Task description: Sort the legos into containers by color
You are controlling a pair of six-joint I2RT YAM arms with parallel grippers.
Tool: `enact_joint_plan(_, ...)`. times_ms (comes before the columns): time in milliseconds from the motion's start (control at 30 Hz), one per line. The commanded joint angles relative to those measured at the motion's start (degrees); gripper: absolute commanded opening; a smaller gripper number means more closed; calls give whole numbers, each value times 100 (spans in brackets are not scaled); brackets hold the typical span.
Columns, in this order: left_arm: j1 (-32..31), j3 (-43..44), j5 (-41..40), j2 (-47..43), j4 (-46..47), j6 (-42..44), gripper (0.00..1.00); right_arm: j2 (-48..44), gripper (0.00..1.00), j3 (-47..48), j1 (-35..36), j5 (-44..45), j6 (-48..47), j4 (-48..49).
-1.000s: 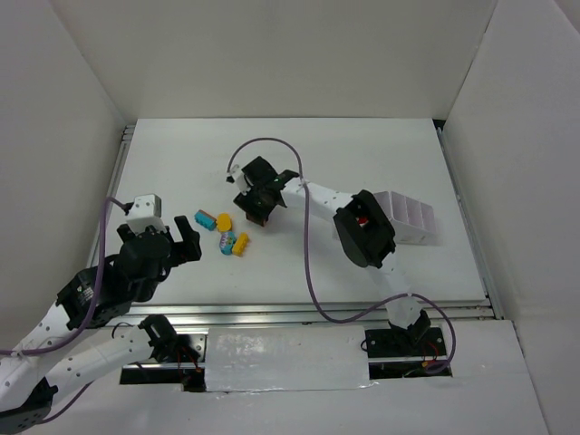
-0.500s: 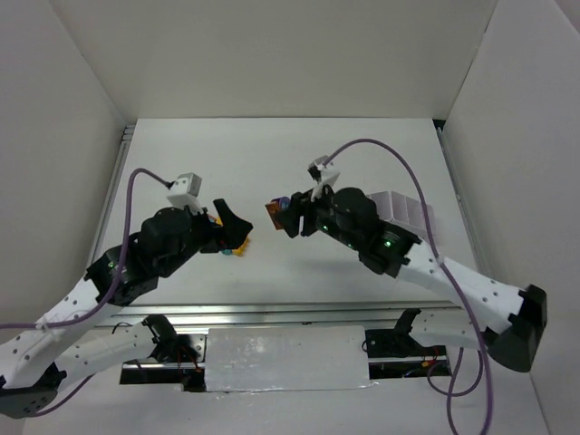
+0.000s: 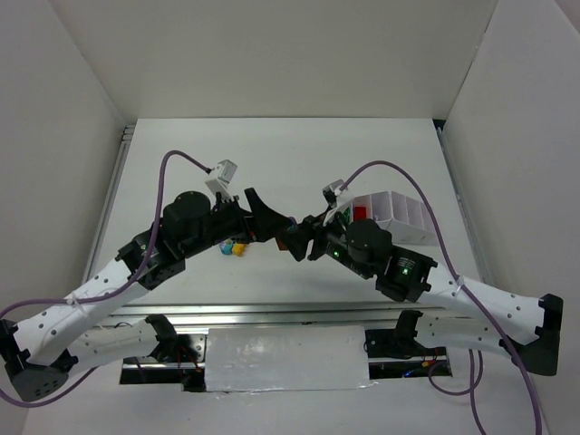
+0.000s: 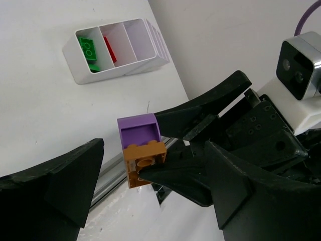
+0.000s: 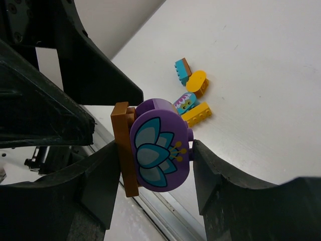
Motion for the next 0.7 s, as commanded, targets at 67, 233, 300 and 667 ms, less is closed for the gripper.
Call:
enact_joint_plan(67, -11, -38, 359, 170, 391, -60, 88, 158, 0, 396, 264, 917, 21, 52)
enact_joint_plan(233, -20, -46, 289, 232, 216, 2, 78, 124, 0, 414, 265, 1279, 118, 121)
enact_joint_plan(300, -20, -64, 236, 250, 180, 46, 64, 88, 0, 405, 282, 1235, 118, 148)
enact_joint_plan(667, -20, -90, 464, 321, 417, 353, 0, 370, 16, 607, 282, 1236, 513, -195)
